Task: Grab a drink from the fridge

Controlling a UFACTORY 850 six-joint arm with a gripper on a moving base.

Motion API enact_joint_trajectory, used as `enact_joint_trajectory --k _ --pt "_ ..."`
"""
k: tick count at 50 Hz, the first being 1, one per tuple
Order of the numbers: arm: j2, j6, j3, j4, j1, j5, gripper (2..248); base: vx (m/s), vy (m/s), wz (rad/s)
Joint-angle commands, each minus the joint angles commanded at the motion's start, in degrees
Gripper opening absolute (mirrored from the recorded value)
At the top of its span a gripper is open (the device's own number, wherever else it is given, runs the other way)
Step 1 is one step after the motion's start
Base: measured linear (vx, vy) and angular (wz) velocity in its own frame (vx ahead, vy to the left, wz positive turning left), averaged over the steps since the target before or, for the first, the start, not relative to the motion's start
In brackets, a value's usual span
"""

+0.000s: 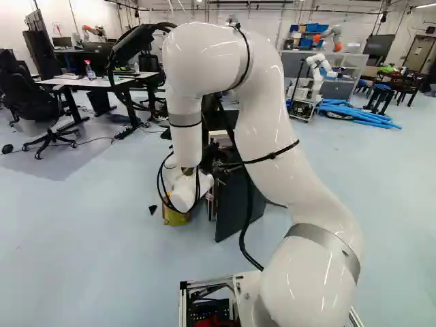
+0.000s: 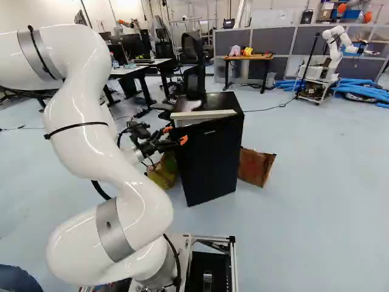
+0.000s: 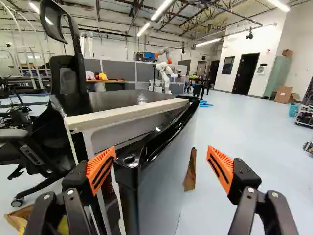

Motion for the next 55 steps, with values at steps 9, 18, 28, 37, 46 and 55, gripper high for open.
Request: enact_joint_trajectory --k 9,18,28,37,46,55 --pt "0.6 0.0 1.5 2.5 0.5 0.0 247 0.000 0.000 0.000" --pt "1.0 0.0 2.6 5.0 1.0 0.0 247 0.000 0.000 0.000" --pt "1.4 0.0 3.8 7.7 1.6 0.0 247 0.000 0.000 0.000" --pt "1.8 0.0 5.1 10.1 2.1 0.0 247 0.000 0.000 0.000" --pt "2.2 0.0 6.4 12.7 2.4 -0.2 247 0.000 0.000 0.000" --pt "2.4 0.0 7.5 15.6 2.4 -0.8 247 0.000 0.000 0.000"
